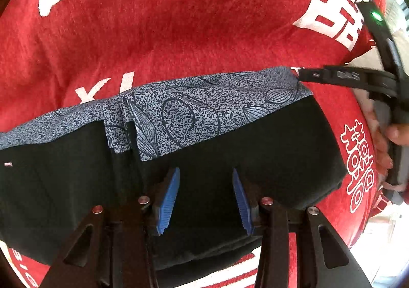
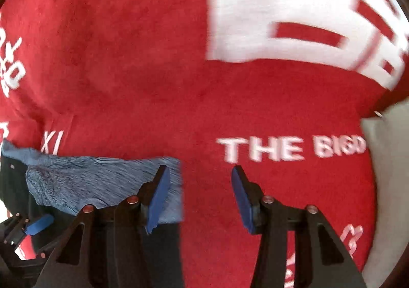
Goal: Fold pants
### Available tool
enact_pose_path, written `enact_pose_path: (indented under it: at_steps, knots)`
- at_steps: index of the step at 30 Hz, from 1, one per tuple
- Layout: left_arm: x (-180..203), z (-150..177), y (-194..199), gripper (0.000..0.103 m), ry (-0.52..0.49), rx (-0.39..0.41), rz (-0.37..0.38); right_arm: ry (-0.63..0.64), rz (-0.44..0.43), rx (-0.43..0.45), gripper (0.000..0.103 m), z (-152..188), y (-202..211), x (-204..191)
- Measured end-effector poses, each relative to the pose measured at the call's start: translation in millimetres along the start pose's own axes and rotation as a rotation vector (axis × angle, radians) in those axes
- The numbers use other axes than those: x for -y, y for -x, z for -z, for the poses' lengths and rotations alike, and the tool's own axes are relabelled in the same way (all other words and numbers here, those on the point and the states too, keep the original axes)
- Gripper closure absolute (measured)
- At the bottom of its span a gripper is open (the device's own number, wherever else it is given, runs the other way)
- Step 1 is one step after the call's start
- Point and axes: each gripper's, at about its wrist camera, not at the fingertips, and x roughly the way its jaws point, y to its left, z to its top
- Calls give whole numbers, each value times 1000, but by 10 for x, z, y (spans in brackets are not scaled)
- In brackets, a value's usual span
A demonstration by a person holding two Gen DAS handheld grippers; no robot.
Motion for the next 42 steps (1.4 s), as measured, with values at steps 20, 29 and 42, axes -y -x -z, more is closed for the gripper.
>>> enact_pose_path:
  at_steps: [20, 29, 42]
  knots:
    - [-61, 9, 66, 58, -16, 0, 30, 140, -17, -71, 53, 1322, 397, 2]
    - [-131, 199, 239, 58, 25, -12, -42, 74, -143, -41, 88, 1380, 749, -59]
    - [88, -404, 324, 53, 99, 83, 49, 24, -215, -63, 88, 1161, 434, -308]
